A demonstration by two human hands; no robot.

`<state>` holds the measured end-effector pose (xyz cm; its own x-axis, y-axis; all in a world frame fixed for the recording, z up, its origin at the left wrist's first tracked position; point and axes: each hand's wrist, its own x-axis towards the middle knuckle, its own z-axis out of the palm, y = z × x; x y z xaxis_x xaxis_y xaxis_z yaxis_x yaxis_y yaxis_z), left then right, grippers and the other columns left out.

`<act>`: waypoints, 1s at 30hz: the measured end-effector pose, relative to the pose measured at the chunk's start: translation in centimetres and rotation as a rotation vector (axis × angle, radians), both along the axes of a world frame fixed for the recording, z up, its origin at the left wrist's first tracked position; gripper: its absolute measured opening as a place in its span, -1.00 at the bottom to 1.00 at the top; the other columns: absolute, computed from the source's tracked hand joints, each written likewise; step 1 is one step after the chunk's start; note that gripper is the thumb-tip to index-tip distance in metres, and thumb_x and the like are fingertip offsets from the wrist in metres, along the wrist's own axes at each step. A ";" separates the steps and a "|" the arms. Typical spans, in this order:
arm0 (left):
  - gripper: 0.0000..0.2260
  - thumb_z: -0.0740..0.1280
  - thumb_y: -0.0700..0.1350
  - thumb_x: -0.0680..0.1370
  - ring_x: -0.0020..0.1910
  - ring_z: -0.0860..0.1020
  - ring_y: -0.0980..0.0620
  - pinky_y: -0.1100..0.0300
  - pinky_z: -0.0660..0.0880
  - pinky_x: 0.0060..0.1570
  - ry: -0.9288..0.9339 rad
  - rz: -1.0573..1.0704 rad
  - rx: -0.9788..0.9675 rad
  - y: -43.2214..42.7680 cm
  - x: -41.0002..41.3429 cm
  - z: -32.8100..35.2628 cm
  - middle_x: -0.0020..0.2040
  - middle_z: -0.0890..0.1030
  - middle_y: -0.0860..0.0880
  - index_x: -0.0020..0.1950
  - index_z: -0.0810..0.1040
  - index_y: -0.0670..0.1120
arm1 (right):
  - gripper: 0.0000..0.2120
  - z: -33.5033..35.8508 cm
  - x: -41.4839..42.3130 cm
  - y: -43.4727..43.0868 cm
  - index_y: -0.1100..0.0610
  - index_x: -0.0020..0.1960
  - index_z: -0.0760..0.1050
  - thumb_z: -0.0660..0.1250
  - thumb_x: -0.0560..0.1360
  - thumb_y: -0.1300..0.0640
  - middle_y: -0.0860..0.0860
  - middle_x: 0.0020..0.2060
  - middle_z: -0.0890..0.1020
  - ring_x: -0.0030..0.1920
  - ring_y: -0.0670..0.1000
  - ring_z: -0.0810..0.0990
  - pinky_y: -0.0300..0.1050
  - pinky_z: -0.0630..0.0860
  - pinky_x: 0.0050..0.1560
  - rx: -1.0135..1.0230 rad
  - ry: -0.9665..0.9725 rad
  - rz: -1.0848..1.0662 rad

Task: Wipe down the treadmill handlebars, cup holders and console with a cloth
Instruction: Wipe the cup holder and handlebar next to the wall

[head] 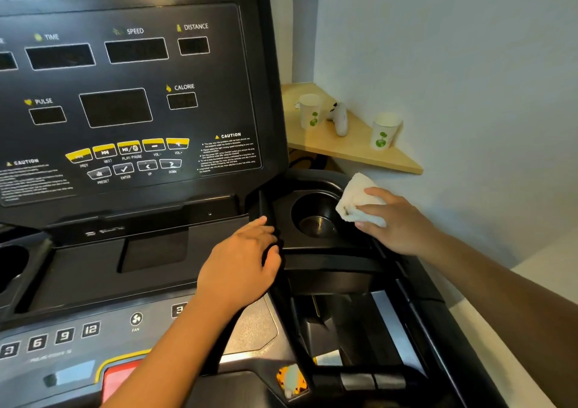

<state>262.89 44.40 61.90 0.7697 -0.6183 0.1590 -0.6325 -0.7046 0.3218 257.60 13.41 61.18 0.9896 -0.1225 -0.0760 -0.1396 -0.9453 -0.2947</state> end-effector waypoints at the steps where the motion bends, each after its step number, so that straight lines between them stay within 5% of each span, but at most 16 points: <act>1: -0.65 0.14 0.05 0.60 0.47 0.24 0.25 0.21 0.37 0.28 -0.002 0.003 -0.005 0.0 0.0 0.0 0.36 0.52 0.12 0.26 0.60 0.00 | -0.65 0.2 0.1 -0.1 -0.20 0.31 0.48 0.22 0.55 -0.21 -0.08 0.51 0.20 0.41 0.16 0.27 0.07 0.29 0.38 0.017 0.002 -0.009; 11: -0.61 0.11 0.06 0.55 0.45 0.26 0.30 0.28 0.33 0.25 0.009 0.011 -0.027 0.1 0.2 0.1 0.33 0.54 0.16 0.23 0.62 0.03 | -0.65 3.2 4.3 4.0 -0.18 0.30 0.51 0.29 0.53 0.00 -0.01 0.40 0.25 0.29 0.13 0.27 0.00 0.45 0.13 -0.396 0.098 0.129; 17: -0.68 0.19 -0.02 0.55 0.43 0.26 0.32 0.33 0.30 0.23 0.002 0.004 -0.047 0.3 0.3 0.0 0.31 0.55 0.16 0.22 0.63 0.03 | -0.54 4.2 3.0 3.2 -0.24 0.33 0.46 0.24 0.49 0.13 -0.04 0.43 0.21 0.31 0.10 0.25 -0.14 0.29 -0.06 -0.486 0.243 0.324; 25: -0.66 0.19 -0.02 0.52 0.40 0.35 0.28 0.36 0.24 0.24 -0.008 0.033 -0.077 0.0 0.6 0.0 0.25 0.60 0.14 0.20 0.65 0.01 | -0.60 3.9 2.5 6.8 -0.01 0.37 0.42 0.18 0.54 0.09 0.05 0.23 0.43 0.20 0.08 0.42 -0.12 0.38 0.06 -0.298 0.366 0.348; 30: -0.65 0.18 -0.01 0.51 0.40 0.35 0.28 0.34 0.29 0.23 -0.013 0.040 -0.077 -0.1 0.3 0.1 0.25 0.60 0.14 0.19 0.65 0.00 | -0.59 4.9 3.9 7.0 -0.09 0.32 0.49 0.24 0.52 0.21 0.04 0.20 0.56 0.08 0.07 0.57 -0.07 0.53 0.04 -0.250 0.341 0.294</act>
